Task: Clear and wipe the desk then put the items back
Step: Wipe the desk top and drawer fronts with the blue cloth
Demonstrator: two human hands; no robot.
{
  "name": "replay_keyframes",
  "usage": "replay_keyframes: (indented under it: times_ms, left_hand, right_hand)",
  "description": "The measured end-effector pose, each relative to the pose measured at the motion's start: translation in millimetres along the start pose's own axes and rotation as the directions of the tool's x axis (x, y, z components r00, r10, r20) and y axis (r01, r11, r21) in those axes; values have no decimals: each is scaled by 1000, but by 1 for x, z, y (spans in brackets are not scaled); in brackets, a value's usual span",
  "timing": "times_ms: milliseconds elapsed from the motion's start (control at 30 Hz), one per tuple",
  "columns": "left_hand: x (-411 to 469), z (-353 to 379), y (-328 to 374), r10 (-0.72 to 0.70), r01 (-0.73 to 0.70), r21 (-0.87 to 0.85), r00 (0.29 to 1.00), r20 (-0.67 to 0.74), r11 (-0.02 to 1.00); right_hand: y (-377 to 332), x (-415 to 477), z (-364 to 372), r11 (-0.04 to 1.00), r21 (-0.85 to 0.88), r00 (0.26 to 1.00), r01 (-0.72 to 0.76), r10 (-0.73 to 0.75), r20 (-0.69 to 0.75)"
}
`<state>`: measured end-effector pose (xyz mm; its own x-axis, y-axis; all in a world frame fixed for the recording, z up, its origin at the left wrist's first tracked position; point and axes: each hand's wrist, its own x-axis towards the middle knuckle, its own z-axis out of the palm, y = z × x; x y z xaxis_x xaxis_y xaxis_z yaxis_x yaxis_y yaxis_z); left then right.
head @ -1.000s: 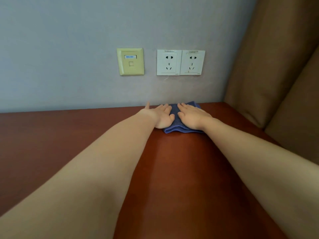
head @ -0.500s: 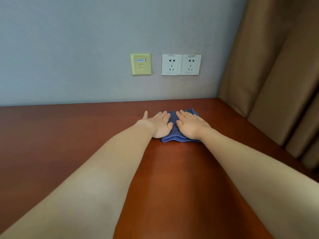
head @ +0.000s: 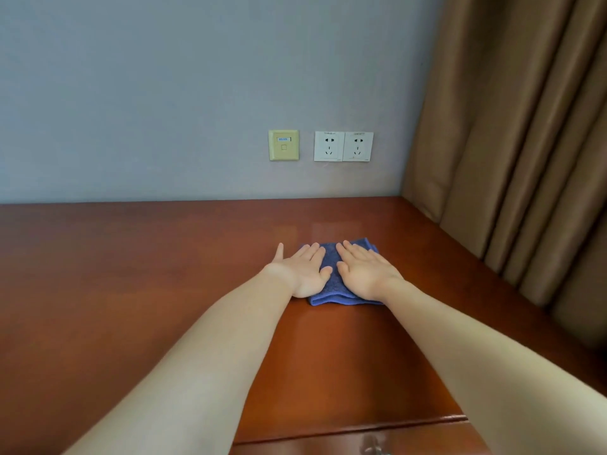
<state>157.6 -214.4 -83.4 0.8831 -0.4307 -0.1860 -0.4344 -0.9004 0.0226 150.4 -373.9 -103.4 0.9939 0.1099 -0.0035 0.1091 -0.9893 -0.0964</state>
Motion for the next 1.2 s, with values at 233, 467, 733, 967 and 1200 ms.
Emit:
replay_keyframes:
  times_ms: [233,467,733,967,1200]
  left_hand:
    - [-63,12,19,3,-3,-1,1000,-3,1000]
    - [-115,22,33,-7,6,3,1000,9,1000]
    - [-160,31,45,-8,8,-17,1000,6,1000]
    - [-192,38,52,-11,10,-44,1000,-2,999]
    - [-213,40,55,-20,21,-51,1000,7,998]
  right_hand:
    - [-17,-64,3,1000,13,1000,6,-6,-1]
    - [-33,-115,6,1000,12,1000,10,-10,1]
    - [-46,-159,8,1000,7,1000,22,-22,0]
    - [-57,-188,11,1000,-2,1000,21,-21,-9]
    - [-66,-206,13,1000,2,1000,25,-25,-13]
